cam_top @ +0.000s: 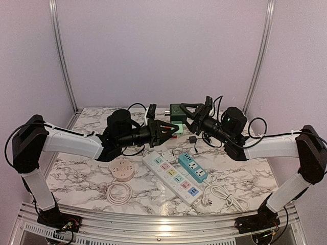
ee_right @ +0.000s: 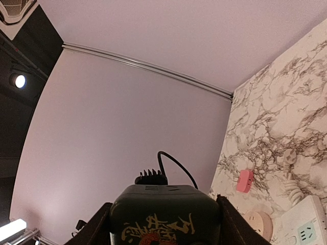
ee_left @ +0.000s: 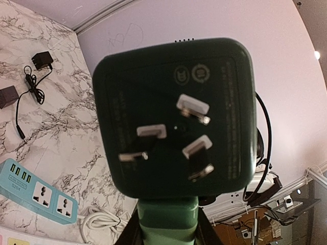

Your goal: Pull the plug off the socket

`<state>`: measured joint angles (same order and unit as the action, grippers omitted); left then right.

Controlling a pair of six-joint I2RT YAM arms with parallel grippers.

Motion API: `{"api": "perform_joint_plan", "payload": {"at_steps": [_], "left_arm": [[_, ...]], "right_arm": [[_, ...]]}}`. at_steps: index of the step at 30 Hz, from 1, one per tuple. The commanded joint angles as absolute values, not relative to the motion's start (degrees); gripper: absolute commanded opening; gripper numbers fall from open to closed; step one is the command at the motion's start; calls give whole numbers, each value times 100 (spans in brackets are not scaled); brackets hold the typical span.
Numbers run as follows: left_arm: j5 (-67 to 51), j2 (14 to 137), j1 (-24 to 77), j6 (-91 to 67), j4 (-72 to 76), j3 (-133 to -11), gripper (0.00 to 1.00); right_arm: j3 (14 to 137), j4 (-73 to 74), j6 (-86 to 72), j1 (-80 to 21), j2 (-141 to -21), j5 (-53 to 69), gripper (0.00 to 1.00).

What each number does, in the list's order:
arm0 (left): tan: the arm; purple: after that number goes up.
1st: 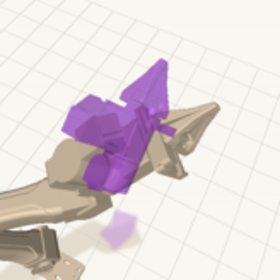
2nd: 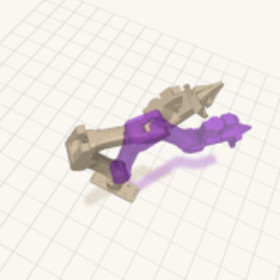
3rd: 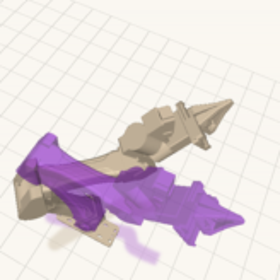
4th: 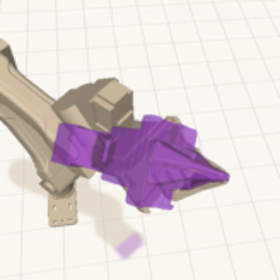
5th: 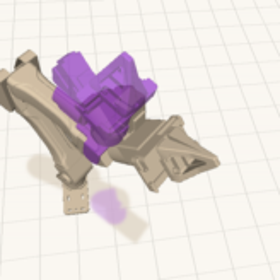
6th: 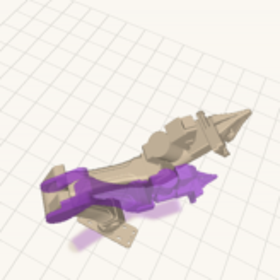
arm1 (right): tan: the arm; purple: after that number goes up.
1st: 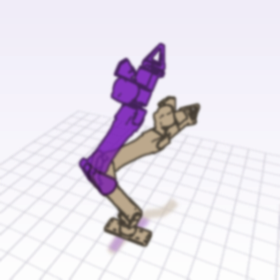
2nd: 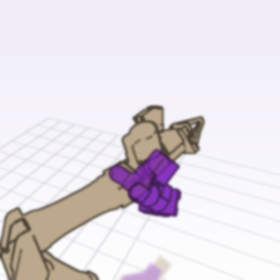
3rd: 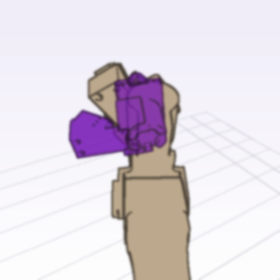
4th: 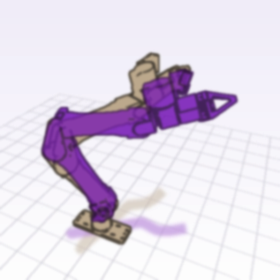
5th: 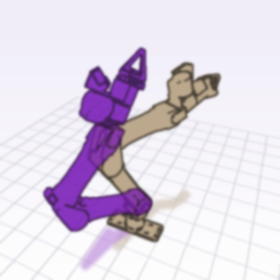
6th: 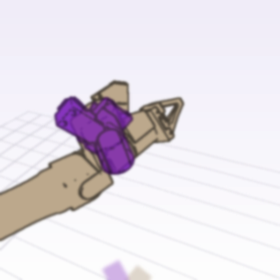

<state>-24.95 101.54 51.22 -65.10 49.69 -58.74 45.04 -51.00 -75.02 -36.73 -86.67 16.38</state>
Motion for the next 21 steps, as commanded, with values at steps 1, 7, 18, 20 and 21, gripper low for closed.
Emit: {"api": "perform_joint_plan", "payload": {"at_steps": [1, 7, 18, 20, 21], "left_arm": [[-2968, 10093, 5367, -6164, 4302, -5619, 0], [-2929, 9996, 5375, -6152, 4315, -5458, 0], [-2899, 9876, 5374, -6212, 4357, -5353, 0], [-2874, 9854, 5377, -6167, 4287, -5318, 0], [-2856, 9852, 5378, -6164, 4281, -5291, 0]], "right_arm": [[4860, -5770, -7460, -3493, -8702, 660, 6], [5000, -5754, -7426, -3480, -8779, 594, 6], [5174, -5745, -7308, -3373, -8982, 533, 6], [5190, -5886, -7417, -3299, -9044, 582, 6], [5212, -5933, -7444, -3270, -9063, 581, 6]]}}
